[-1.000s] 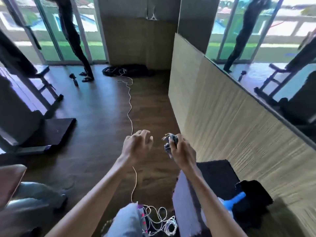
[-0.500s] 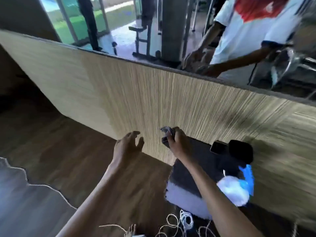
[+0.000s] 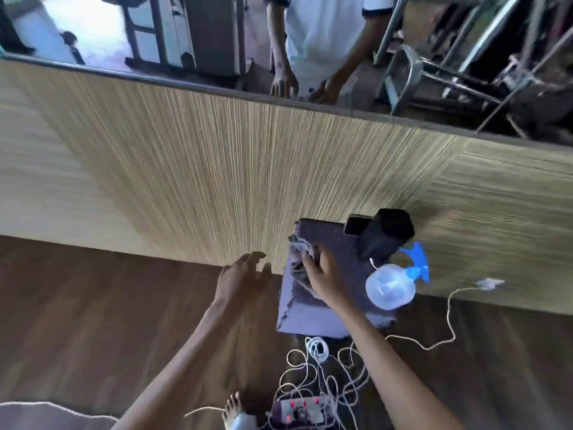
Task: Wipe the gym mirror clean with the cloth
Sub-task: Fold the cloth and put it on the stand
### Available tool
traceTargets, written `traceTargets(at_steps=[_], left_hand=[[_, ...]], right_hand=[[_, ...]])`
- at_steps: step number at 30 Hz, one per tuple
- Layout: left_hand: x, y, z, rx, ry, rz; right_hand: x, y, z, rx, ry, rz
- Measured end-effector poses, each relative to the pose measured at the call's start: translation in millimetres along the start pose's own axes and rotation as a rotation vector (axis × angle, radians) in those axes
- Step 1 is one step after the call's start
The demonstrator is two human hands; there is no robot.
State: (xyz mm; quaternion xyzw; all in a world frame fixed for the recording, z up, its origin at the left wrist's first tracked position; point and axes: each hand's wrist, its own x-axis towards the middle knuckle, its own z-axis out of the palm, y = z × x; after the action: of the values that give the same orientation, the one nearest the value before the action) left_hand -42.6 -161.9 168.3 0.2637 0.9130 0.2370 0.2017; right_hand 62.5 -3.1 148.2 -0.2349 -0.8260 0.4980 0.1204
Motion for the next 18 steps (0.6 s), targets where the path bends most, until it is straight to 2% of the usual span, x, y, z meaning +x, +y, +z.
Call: traceTargets(at_steps=[2, 7, 11, 14, 18], left_hand=[[10.5, 13.2, 3.7, 0.011, -0.002, 0.074], [28.7, 63.5, 17.1, -0.026, 0.026, 0.185], [43.9, 98.1, 38.9, -0.166, -0.046, 0.057], [45.4, 126.9, 48.5, -0.443, -0.079, -0.038], [32.3, 168.9, 44.8, -0.927, -0.081, -0.041]], right_hand=[[-8.2, -26.0, -18.9, 0.021, 0.048, 0.053], [-6.1, -17.3, -59.7, 0.097, 0.084, 0.107], [10.1, -7.7, -95.3, 0.405, 0.142, 0.182], [20.4, -15.2, -127.2, 0.683, 0.082, 0.205], [28.1, -15.2, -153.6, 0.975, 0.002, 0.232]])
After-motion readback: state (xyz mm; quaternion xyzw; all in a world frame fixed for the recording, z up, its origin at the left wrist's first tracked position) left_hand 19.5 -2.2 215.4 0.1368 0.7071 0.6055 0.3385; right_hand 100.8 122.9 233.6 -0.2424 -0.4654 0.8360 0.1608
